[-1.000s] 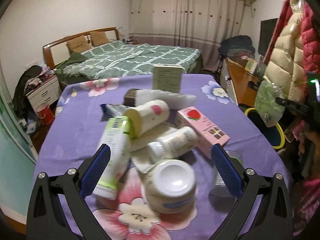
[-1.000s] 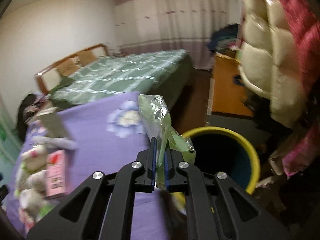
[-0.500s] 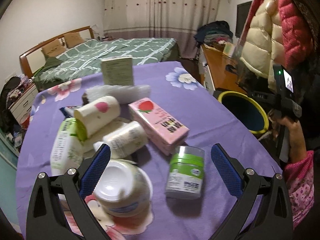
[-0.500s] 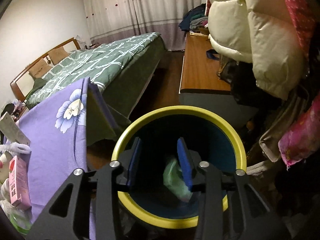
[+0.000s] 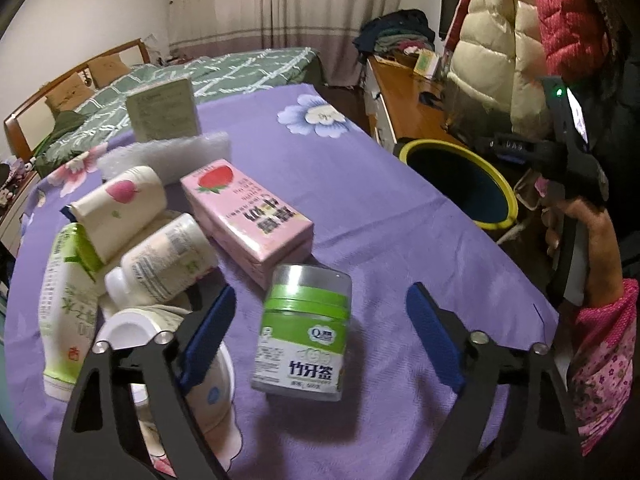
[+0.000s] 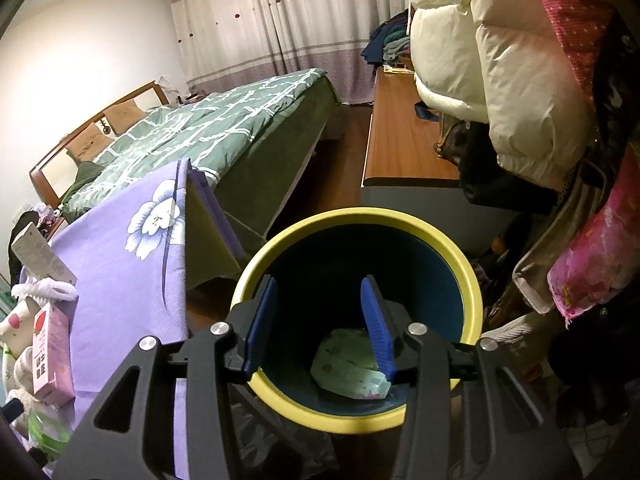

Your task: Collect trash

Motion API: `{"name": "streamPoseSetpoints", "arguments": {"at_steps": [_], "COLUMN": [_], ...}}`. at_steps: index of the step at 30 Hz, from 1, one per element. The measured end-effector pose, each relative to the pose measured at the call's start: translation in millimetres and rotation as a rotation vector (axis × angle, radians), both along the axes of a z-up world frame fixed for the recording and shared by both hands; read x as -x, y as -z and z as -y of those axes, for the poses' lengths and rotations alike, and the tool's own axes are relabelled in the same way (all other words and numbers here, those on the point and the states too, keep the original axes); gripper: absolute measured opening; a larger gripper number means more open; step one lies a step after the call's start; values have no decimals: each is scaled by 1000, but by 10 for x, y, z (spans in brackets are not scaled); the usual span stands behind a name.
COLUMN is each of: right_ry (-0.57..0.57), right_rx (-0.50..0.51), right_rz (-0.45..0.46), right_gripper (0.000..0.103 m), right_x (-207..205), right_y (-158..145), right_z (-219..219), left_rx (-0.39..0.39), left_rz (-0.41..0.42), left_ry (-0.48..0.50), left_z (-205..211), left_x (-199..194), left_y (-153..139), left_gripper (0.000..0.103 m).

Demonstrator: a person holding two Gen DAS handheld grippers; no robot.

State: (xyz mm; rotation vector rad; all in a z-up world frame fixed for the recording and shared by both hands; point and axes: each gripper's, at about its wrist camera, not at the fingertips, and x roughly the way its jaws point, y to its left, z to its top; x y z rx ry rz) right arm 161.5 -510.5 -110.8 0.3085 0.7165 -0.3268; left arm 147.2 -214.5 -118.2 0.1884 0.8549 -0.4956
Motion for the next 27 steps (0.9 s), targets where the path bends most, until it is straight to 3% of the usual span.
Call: {"name": "streamPoseSetpoints", "arguments": {"at_steps": [7, 9, 18, 27], "right_ry": [-4, -2, 11, 45], "right_rx": [-20, -27, -51, -68], "right_rz": [4, 6, 21, 27], "right_gripper": [43, 43, 43, 43], "right_x": [67, 101, 252, 521], "right_y": [18, 30, 40, 80], "right_z": [62, 84, 229, 404], "left_rx": [-41, -39, -24, 0], "left_rz": [-41, -48, -70, 0], "left_ry": [8, 9, 69, 216], "left_z": [71, 79, 354, 1202], "left_x": [-82, -95, -74, -284], "left_y": [176, 201, 136, -199], "left_gripper": [65, 55, 53, 51]}}
